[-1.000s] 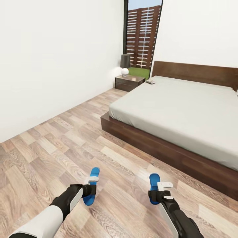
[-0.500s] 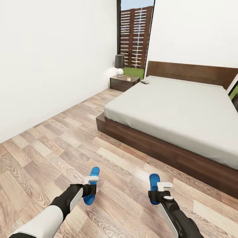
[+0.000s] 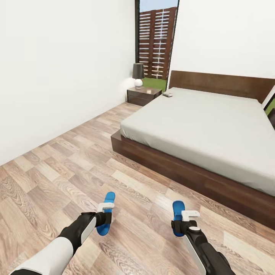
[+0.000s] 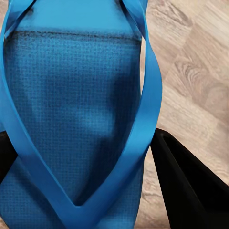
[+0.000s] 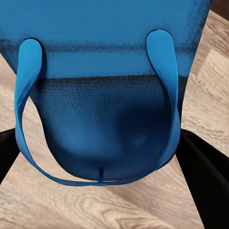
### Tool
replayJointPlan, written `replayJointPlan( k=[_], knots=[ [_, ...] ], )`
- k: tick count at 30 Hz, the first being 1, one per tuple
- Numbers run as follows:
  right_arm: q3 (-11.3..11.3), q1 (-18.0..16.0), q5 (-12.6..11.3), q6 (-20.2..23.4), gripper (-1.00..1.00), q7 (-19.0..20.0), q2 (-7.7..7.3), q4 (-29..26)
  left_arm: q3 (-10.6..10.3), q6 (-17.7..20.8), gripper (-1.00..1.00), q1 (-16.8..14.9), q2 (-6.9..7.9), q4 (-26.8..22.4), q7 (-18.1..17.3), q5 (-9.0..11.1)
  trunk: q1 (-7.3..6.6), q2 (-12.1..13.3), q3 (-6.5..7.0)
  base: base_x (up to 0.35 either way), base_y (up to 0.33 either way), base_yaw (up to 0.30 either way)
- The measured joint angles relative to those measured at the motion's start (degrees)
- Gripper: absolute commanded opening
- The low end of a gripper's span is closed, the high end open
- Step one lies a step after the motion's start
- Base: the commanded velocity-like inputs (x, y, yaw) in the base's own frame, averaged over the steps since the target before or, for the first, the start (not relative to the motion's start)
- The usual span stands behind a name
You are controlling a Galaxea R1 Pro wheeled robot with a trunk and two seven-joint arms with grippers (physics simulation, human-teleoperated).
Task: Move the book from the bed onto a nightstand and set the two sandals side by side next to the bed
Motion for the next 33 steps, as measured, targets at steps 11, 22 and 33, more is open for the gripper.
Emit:
replayJointPlan(
  k=[11, 22, 33],
  knots=[
    [0.0, 0.0, 0.0, 0.0, -1.0, 0.0, 0.0, 0.0, 0.0, 0.3, -1.0, 0.0, -0.05, -0.6, 0.1, 0.1, -1.31, 2.4, 1.07, 0.0, 0.0, 0.0],
    [0.0, 0.0, 0.0, 0.0, -1.0, 0.0, 0.0, 0.0, 0.0, 0.6, -1.0, 0.0, -0.09, -0.7, 0.1, 0.1, -3.73, 6.8, 3.05, 0.0, 0.0, 0.0],
    [-0.2, 0.0, 0.0, 0.0, -1.0, 0.0, 0.0, 0.1, 0.0, 0.7, -1.0, 0.0, -0.09, -0.7, 0.1, 0.0, -6.15, 11.2, 5.02, 0.0, 0.0, 0.0]
  ],
)
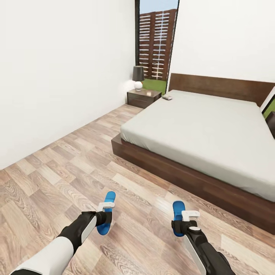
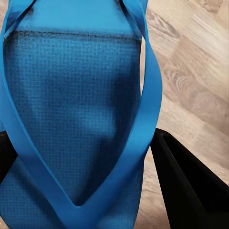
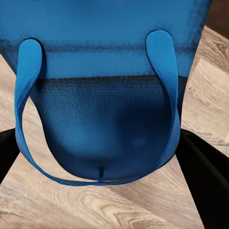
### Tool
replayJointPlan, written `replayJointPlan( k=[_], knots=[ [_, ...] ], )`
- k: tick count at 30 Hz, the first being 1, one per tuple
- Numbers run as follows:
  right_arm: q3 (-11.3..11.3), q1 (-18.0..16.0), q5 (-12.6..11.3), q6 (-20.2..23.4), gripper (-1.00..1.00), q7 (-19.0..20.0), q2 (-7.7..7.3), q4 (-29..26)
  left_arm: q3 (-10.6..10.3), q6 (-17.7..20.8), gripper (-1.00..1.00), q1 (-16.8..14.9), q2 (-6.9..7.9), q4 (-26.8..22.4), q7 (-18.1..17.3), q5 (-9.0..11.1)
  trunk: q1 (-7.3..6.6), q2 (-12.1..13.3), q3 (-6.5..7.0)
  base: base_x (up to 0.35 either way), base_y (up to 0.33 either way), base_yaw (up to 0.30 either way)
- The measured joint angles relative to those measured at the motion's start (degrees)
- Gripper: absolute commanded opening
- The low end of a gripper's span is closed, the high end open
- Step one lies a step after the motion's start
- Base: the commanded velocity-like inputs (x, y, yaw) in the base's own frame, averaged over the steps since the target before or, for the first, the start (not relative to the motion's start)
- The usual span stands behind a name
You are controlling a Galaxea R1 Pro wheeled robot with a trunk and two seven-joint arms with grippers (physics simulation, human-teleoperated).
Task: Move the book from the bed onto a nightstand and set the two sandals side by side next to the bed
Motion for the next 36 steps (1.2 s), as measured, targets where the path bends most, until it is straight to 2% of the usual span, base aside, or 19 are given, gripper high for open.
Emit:
replayJointPlan(
  k=[36],
  knots=[
    [-0.1, 0.0, 0.1, -0.1, -1.0, 0.0, 0.0, 1.9, -0.1, -0.1, -1.0, 0.0, -0.23, 0.2, 0.1, -0.1, -7.91, 14.4, 6.46, 0.0, 0.0, 0.0]
  ],
)
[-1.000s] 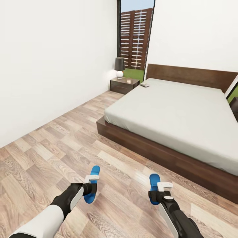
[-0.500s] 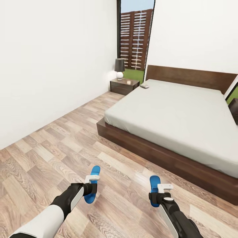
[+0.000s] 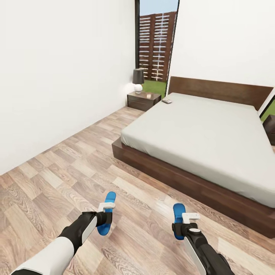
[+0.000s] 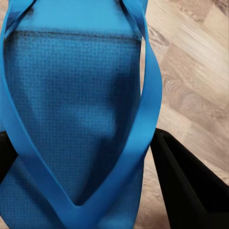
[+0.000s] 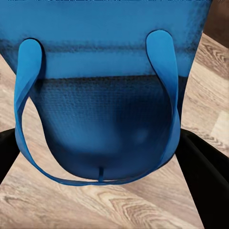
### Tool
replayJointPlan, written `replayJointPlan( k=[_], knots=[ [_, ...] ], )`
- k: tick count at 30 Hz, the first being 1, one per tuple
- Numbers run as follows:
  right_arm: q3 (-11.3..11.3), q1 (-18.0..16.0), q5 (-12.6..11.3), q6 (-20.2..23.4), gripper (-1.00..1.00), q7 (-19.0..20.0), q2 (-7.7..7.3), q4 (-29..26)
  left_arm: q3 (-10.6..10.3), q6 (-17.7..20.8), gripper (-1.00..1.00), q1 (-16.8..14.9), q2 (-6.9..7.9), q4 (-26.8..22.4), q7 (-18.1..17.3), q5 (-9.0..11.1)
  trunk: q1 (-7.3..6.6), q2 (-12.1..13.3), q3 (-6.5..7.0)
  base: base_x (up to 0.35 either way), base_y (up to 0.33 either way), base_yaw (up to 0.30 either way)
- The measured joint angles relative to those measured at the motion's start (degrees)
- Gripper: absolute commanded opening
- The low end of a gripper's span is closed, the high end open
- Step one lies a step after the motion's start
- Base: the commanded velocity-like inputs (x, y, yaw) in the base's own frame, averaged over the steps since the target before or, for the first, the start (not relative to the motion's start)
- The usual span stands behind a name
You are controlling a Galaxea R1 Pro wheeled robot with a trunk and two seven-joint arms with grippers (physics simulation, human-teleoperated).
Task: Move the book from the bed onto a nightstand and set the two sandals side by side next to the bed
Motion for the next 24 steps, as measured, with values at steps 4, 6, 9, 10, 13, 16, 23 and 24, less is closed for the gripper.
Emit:
replayJointPlan(
  k=[4, 6, 9, 10, 13, 16, 23, 24],
  knots=[
    [0.0, 0.0, 0.0, -0.1, -1.0, 0.0, 0.0, 0.0, 0.0, 0.0, -1.0, 0.0, 0.0, 0.0, 0.0, 0.0, -0.88, 1.6, 0.72, 0.0, 0.0, 0.0],
    [0.0, 0.0, 0.0, -0.6, -1.0, 0.0, 0.0, 0.1, 0.0, 0.0, -1.0, 0.0, -0.01, 0.1, 0.0, 0.0, -1.32, 2.4, 1.08, 0.0, 0.0, 0.0],
    [0.0, 0.0, 0.0, -2.9, -1.0, -0.1, 0.0, 0.8, 0.0, 0.0, -1.0, 0.0, -0.03, 0.1, 0.0, 0.0, -1.98, 3.6, 1.62, 0.0, 0.0, 0.0],
    [0.0, 0.0, 0.0, -3.3, -1.0, -0.1, 0.0, 1.1, 0.0, 0.0, -1.0, 0.0, -0.03, 0.1, 0.0, 0.0, -2.2, 4.0, 1.8, 0.0, 0.0, 0.0],
    [0.0, 0.0, 0.0, -4.4, -1.0, -0.1, 0.0, 1.8, 0.0, 0.0, -1.0, 0.0, -0.03, 0.1, 0.0, 0.0, -2.86, 5.2, 2.33, 0.0, 0.0, 0.0],
    [0.0, 0.0, 0.0, -4.7, -1.0, -0.2, 0.0, 2.1, 0.0, 0.0, -1.0, 0.0, -0.03, 0.2, 0.1, 0.0, -3.52, 6.4, 2.87, 0.0, 0.0, 0.0],
    [0.0, 0.0, 0.0, -4.9, -1.0, -0.3, 0.03, 2.3, -0.1, 0.0, -1.0, 0.0, 0.02, 0.3, 0.1, 0.0, -5.05, 9.2, 4.13, 0.0, 0.0, 0.0],
    [0.0, 0.0, 0.0, -4.9, -1.0, -0.4, 0.02, 2.4, -0.1, 0.0, -1.0, 0.0, 0.0, 0.3, 0.1, -0.1, -5.27, 9.6, 4.31, 0.0, 0.0, 0.0]
  ],
)
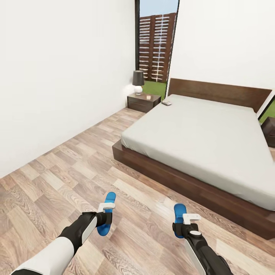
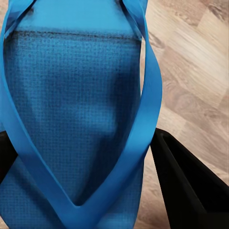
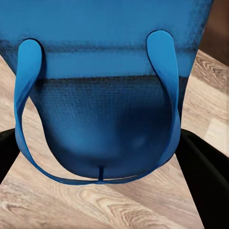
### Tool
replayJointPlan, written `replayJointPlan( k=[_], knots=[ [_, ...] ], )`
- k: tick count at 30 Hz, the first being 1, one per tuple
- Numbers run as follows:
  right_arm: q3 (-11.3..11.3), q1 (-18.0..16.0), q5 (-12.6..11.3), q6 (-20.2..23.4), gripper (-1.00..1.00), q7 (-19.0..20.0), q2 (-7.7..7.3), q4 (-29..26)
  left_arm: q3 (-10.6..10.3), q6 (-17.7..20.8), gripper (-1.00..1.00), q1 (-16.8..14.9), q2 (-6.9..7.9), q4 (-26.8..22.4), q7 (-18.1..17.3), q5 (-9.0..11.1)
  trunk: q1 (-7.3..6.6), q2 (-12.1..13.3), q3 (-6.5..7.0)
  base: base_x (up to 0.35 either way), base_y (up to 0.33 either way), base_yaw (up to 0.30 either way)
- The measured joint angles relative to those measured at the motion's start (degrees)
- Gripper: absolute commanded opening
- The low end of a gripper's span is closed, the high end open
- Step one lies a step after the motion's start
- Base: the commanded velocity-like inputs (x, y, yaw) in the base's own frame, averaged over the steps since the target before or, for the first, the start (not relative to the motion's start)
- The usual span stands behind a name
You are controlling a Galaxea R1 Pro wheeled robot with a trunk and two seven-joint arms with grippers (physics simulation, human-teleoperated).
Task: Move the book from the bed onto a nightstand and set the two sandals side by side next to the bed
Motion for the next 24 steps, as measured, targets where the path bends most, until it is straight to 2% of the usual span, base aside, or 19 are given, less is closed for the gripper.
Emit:
replayJointPlan(
  k=[10, 17, 21, 24],
  knots=[
    [0.0, 0.0, 0.0, 0.0, -1.0, -0.6, 0.02, 0.2, 0.0, 0.0, -1.0, 0.1, -0.03, 0.2, 0.8, -0.2, -2.2, 4.0, 1.8, 0.0, 0.0, 0.0],
    [-0.2, 0.0, -0.2, 0.0, -1.0, -0.8, -0.1, 4.9, 0.0, -0.1, -1.0, 0.3, 0.31, 0.8, 1.1, -0.5, -3.73, 6.8, 3.05, 0.0, 0.0, 0.0],
    [-0.3, 0.1, -0.3, -0.3, -1.0, -0.8, -1.24, 7.8, 0.0, -0.2, -1.0, 0.4, 0.38, 2.6, 1.2, -0.5, -4.61, 8.4, 3.76, 0.0, 0.0, 0.0],
    [-1.3, 0.1, -0.5, -1.4, -1.0, -0.7, -1.8, 10.1, 0.0, -0.6, -1.0, 0.4, 0.39, 4.6, 1.2, -0.5, -5.27, 9.6, 4.31, 0.0, 0.0, 0.0]
  ],
)
